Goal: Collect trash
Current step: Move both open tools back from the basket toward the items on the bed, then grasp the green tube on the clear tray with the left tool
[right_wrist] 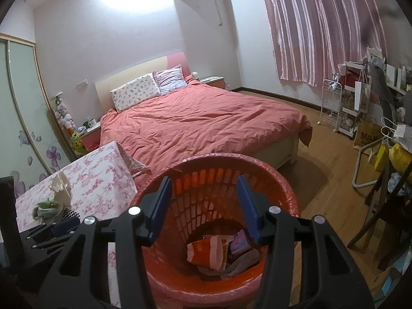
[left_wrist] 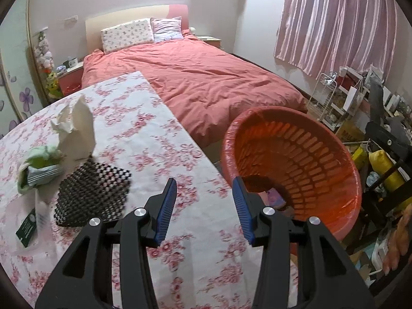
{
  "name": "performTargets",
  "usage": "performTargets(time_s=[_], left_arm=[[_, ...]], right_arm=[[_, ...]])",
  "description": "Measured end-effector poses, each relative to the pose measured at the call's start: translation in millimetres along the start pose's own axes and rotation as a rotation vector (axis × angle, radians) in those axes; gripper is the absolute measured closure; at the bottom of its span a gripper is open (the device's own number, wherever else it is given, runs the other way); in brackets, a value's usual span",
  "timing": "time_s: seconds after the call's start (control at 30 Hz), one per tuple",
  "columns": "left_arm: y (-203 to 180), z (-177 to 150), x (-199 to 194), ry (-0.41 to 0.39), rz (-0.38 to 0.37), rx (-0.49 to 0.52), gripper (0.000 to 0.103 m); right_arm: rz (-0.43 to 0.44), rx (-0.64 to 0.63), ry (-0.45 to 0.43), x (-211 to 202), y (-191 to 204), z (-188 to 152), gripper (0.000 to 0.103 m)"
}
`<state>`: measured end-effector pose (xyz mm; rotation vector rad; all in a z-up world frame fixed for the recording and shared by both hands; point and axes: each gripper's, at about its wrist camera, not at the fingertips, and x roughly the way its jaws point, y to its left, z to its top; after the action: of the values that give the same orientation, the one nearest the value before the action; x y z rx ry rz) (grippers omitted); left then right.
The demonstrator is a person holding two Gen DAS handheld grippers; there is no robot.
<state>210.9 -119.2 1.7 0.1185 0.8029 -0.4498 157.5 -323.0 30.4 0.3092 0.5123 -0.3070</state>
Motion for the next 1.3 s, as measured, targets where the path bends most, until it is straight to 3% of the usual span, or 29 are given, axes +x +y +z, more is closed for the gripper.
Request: performTargets(time_s=[0.3, 0.83, 1.07, 1.3], left_arm=[[34, -10, -24, -0.035, 0.048, -0.035, 0.058], [164, -49, -87, -0.079, 0.239, -0.204, 0.058], [194, -65, -82, -0.020, 0.235, -0.275, 0.058], [200, -63, -78, -0.020, 0.227, -0.303, 0.060]], right_arm=[[0.028, -0.054, 0.011, -7, 22, -5, 0.054], [0.122, -0.168, 0.048, -17, 85, -26, 0.054], [0.150, -0.217, 0.063, -20, 108, -36, 0.054], [0.151, -0.238, 0.074, -21, 115, -40, 0.054]])
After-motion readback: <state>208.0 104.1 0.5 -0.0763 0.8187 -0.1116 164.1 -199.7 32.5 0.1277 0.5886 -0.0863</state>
